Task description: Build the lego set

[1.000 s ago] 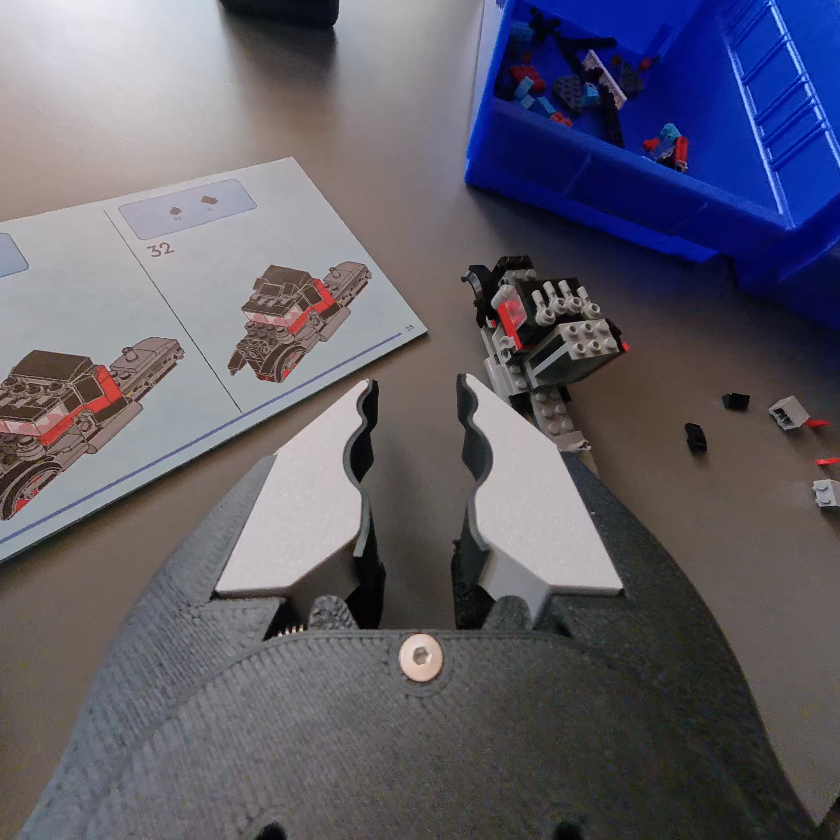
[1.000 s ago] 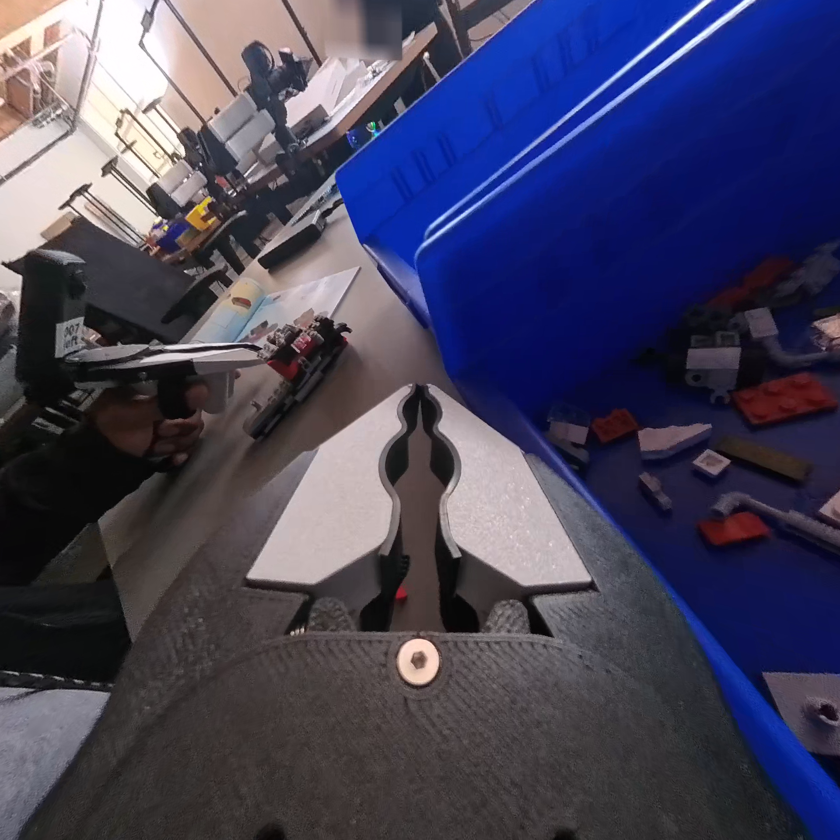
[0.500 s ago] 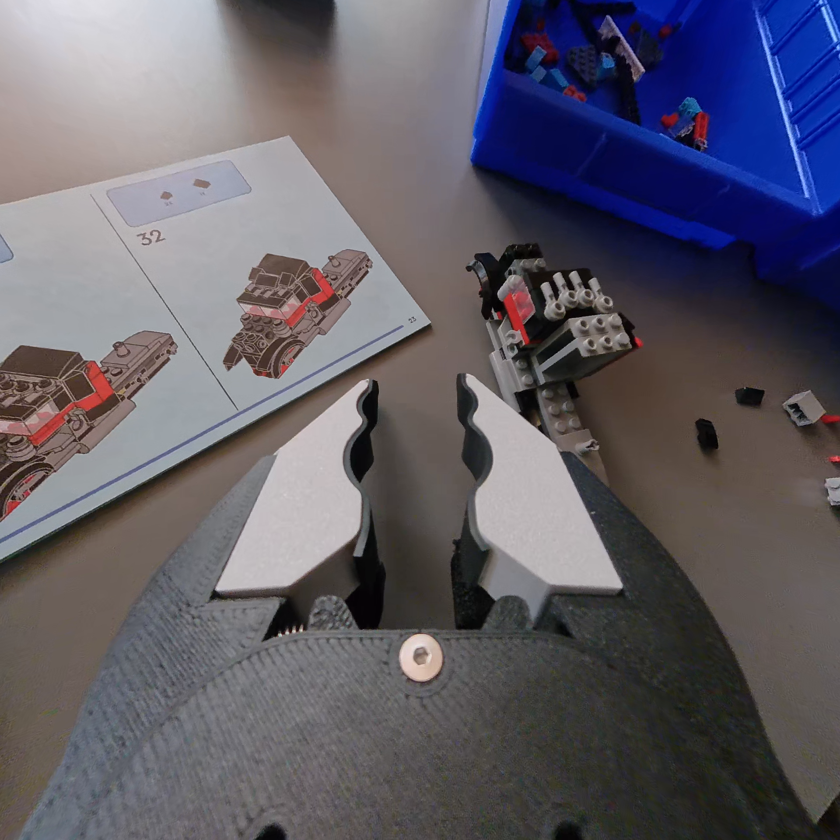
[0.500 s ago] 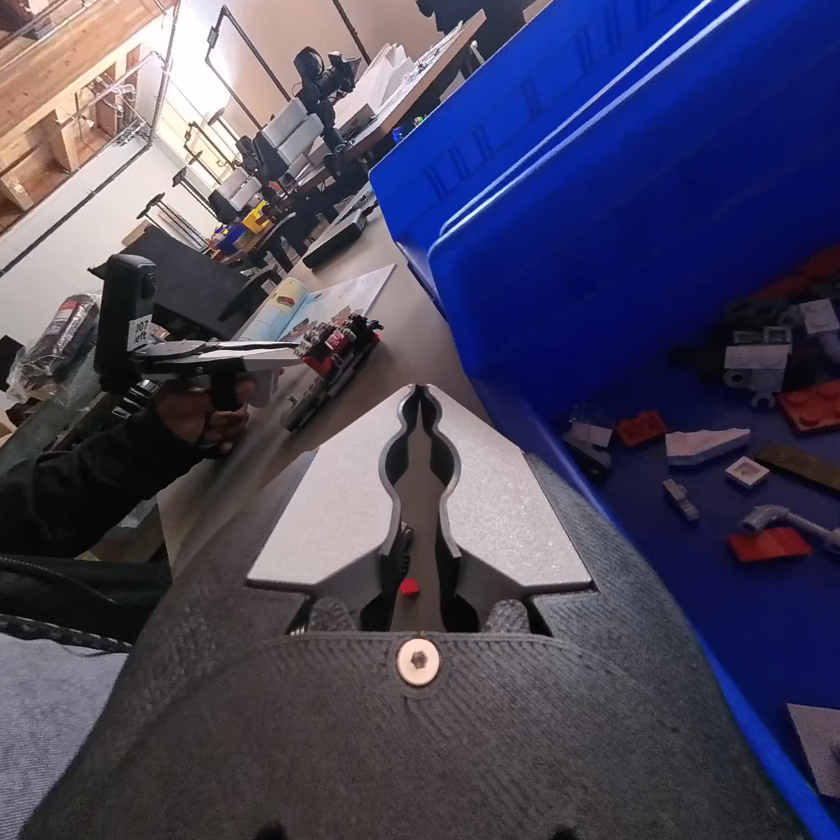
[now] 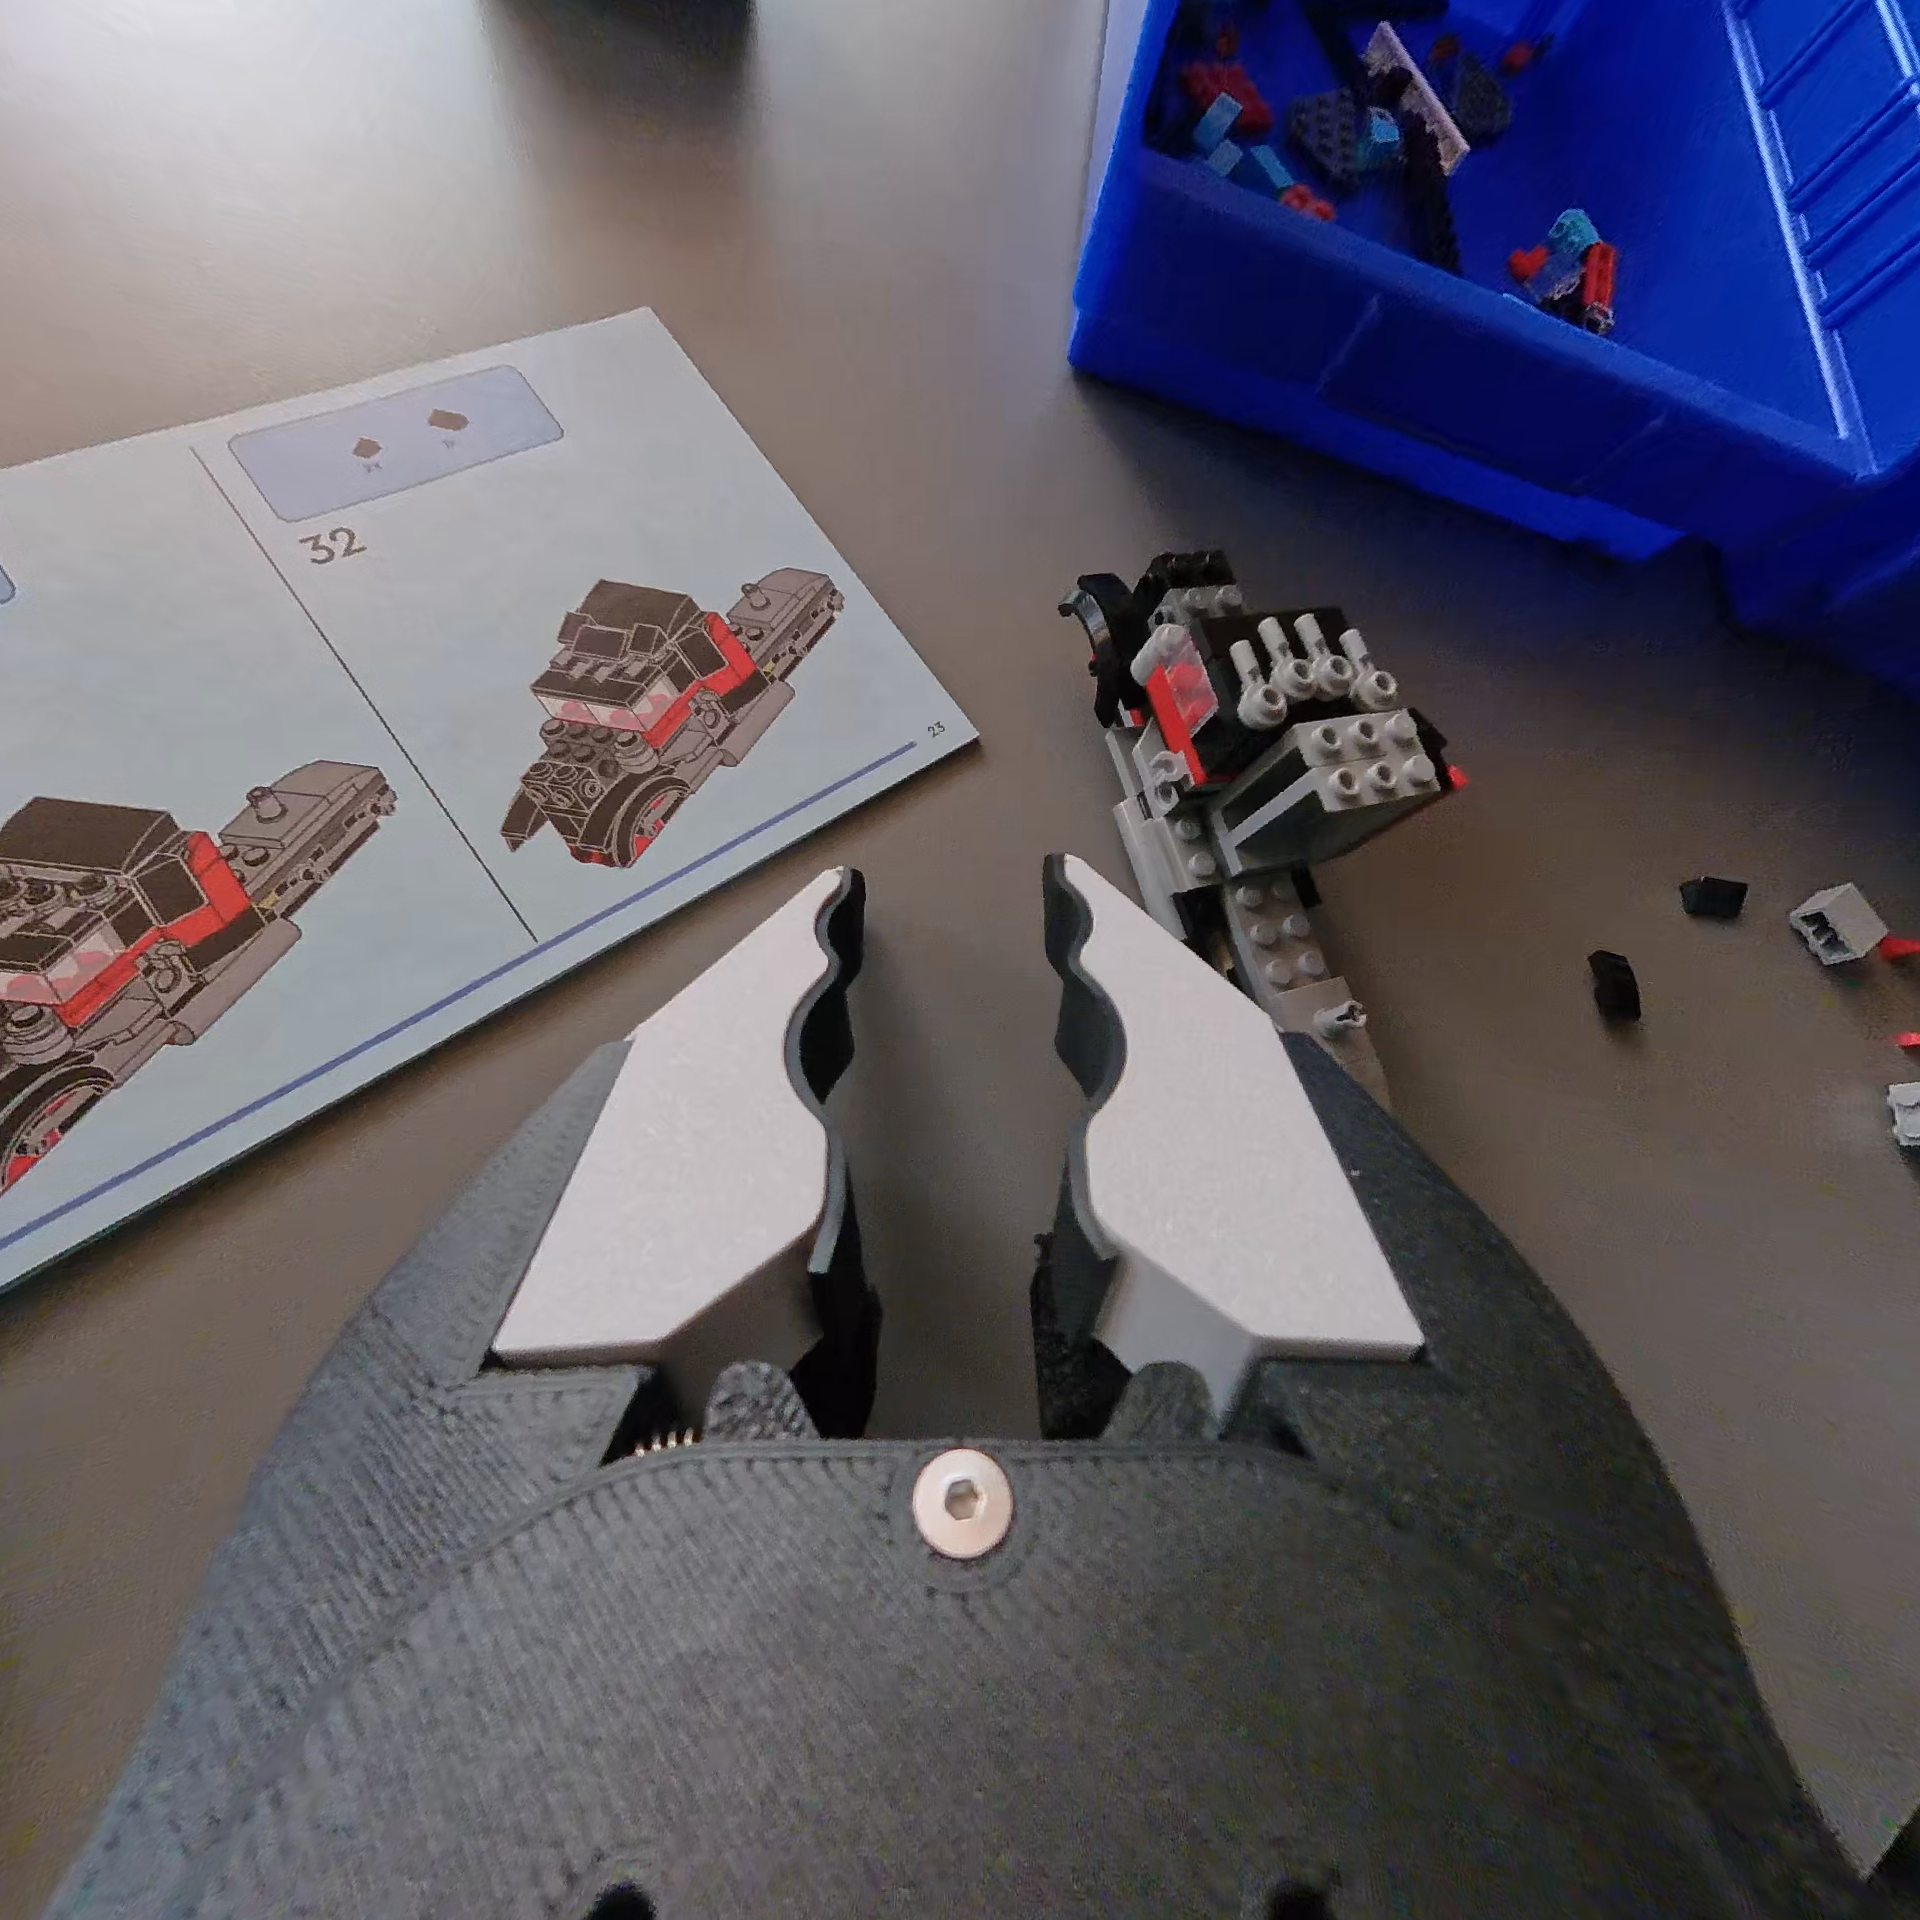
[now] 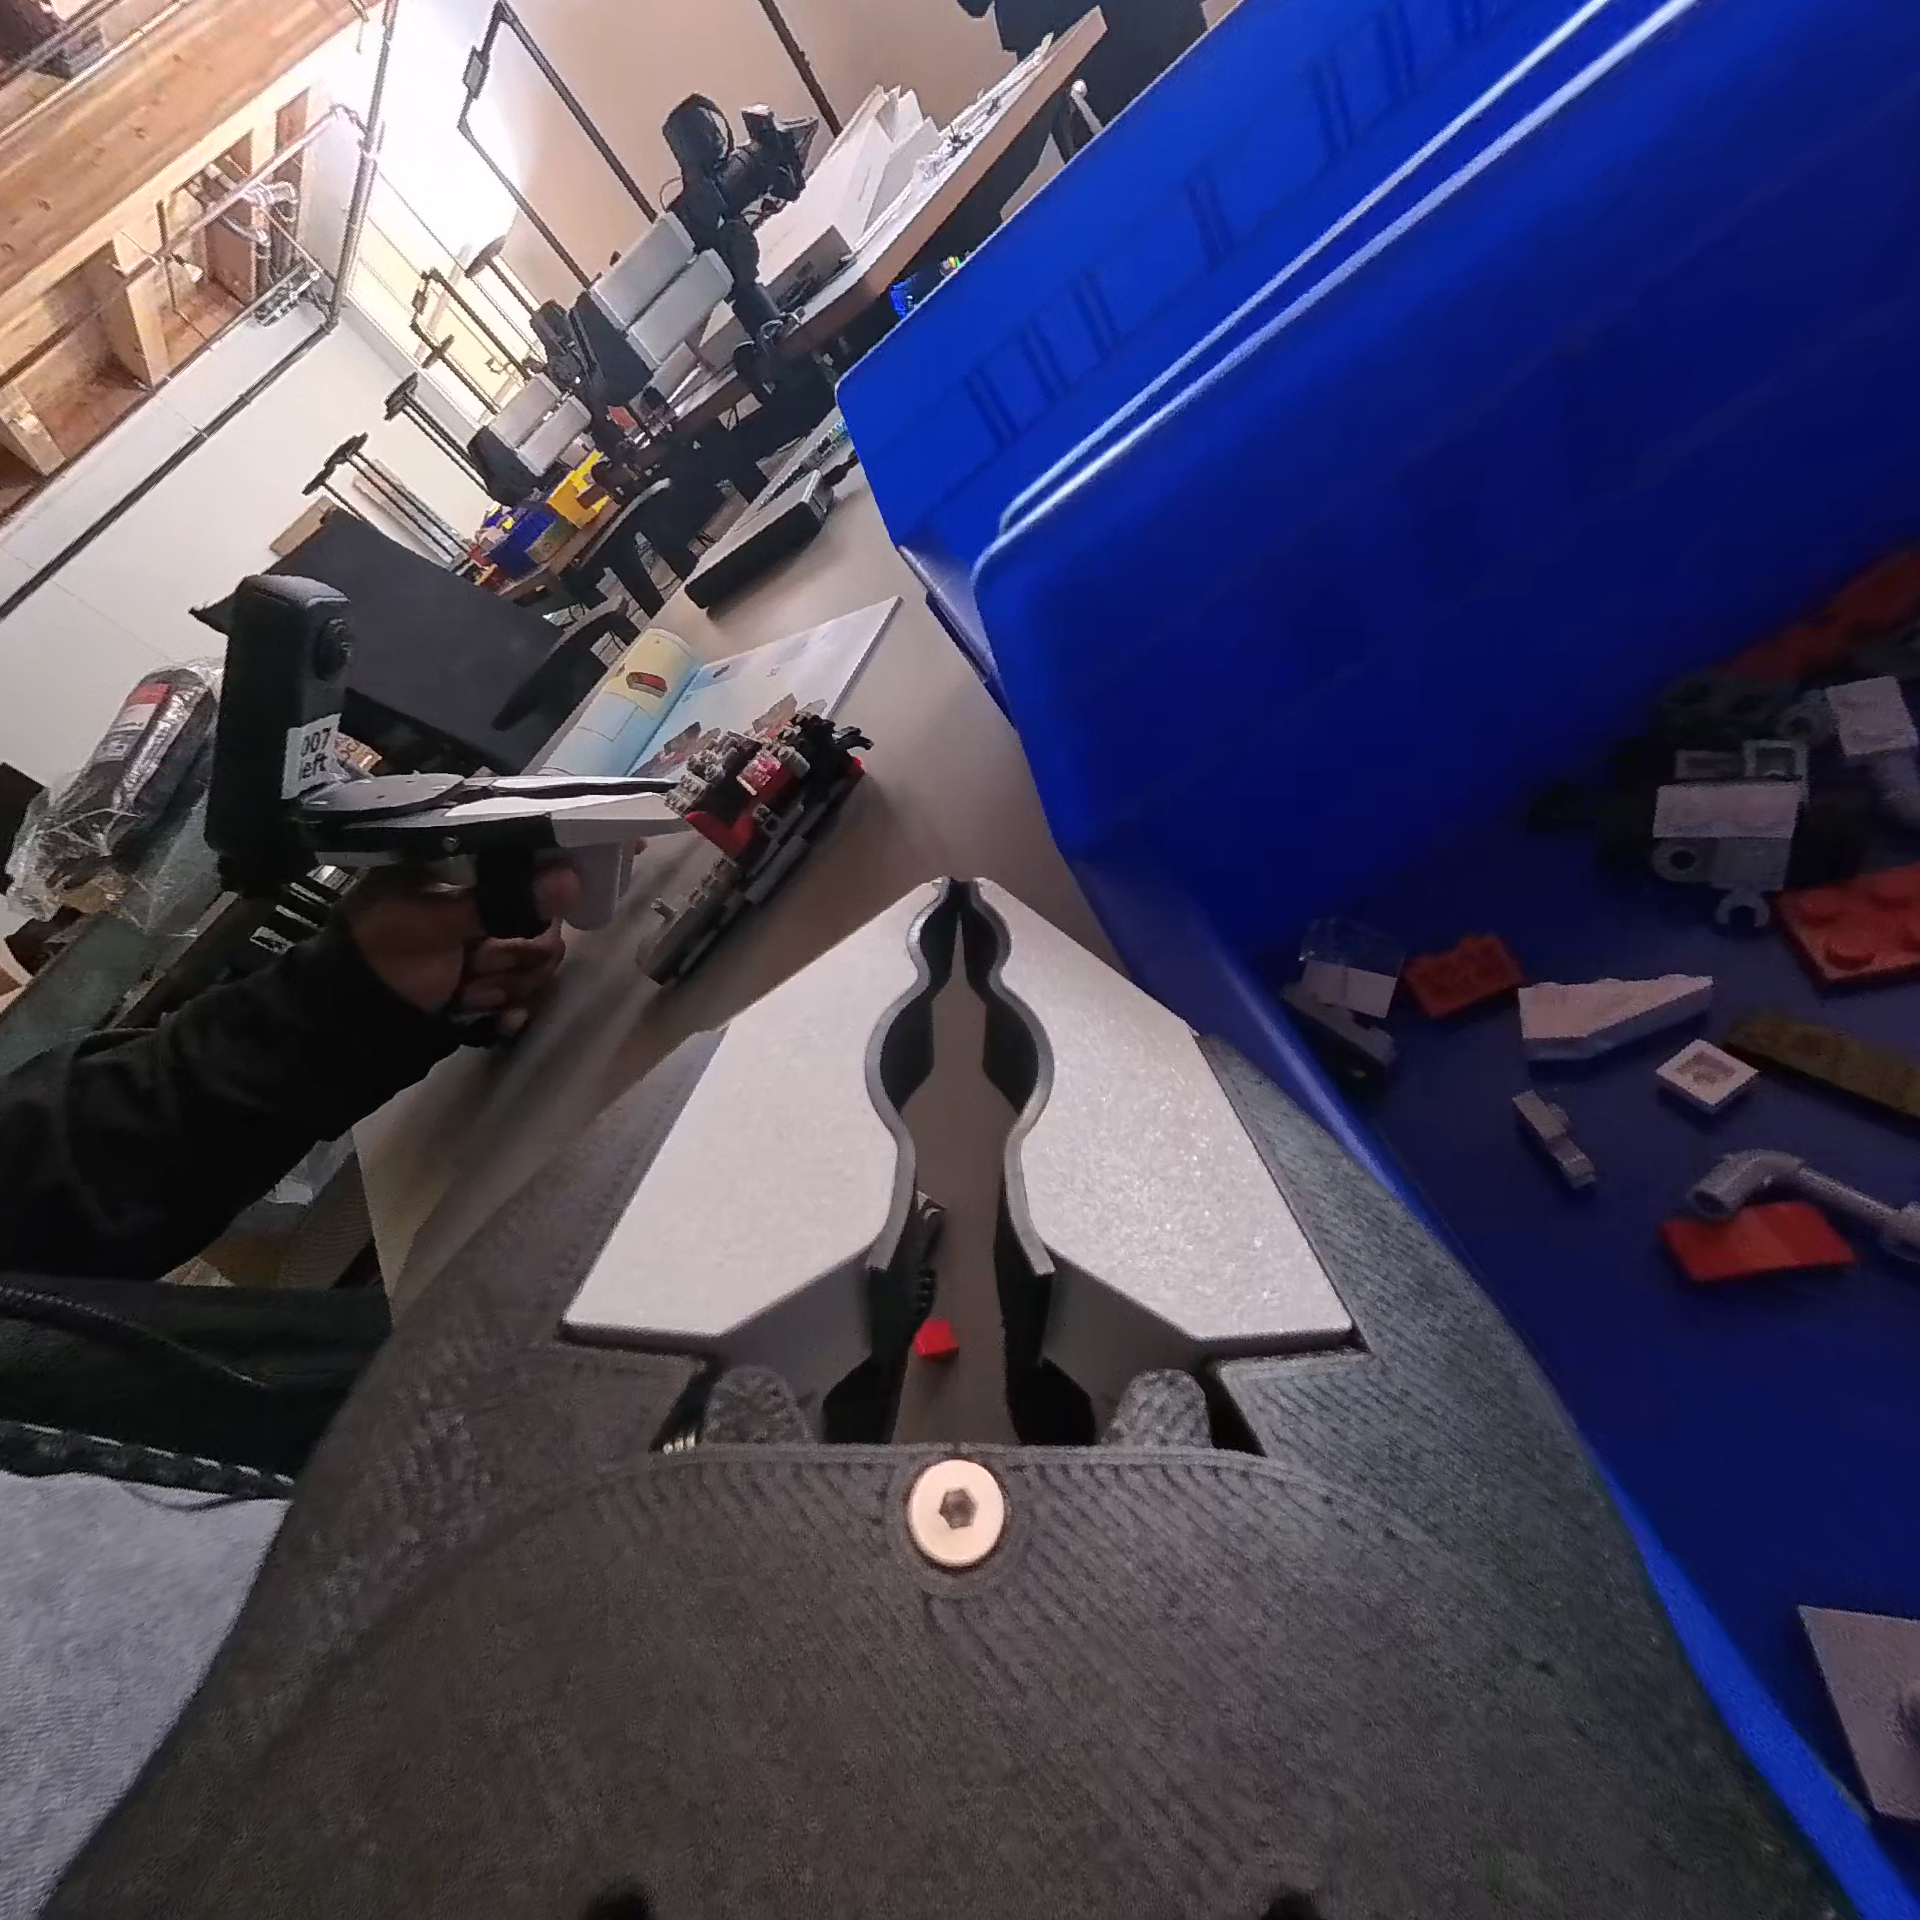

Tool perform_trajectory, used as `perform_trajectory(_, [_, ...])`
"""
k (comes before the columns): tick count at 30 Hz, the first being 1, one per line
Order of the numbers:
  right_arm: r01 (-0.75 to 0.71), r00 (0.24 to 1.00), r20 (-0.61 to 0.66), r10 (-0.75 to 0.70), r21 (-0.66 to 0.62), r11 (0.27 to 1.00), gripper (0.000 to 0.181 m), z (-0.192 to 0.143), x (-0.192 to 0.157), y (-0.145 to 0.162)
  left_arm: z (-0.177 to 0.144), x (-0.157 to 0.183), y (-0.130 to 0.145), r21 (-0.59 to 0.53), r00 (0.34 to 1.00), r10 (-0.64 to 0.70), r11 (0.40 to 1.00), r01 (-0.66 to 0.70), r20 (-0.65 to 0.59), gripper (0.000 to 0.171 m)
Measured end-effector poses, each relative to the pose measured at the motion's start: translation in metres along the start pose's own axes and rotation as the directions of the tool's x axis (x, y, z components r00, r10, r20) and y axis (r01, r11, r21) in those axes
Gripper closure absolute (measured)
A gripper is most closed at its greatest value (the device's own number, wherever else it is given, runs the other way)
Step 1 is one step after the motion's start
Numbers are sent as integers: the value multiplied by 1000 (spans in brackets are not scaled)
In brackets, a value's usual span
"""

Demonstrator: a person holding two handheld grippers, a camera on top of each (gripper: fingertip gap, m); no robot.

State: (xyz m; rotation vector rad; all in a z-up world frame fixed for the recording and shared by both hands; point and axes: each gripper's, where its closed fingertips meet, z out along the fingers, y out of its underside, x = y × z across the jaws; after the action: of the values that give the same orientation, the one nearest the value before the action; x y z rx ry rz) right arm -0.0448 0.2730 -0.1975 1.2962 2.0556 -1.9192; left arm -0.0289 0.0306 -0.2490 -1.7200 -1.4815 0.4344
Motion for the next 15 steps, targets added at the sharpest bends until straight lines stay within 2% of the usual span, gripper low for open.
perform_trajectory(8, [4, 1000, 7, -4, 8, 1000, 181, -1, -1, -1, -2, 1, -2, 15, 1000, 2, 1000, -2, -8, 136])
perform_trajectory(15, [-5, 1000, 0, 5, 75, 997, 181, -8, 1, -9, -7, 2, -6, 62, 1000, -7, 998, 9, -31, 136])
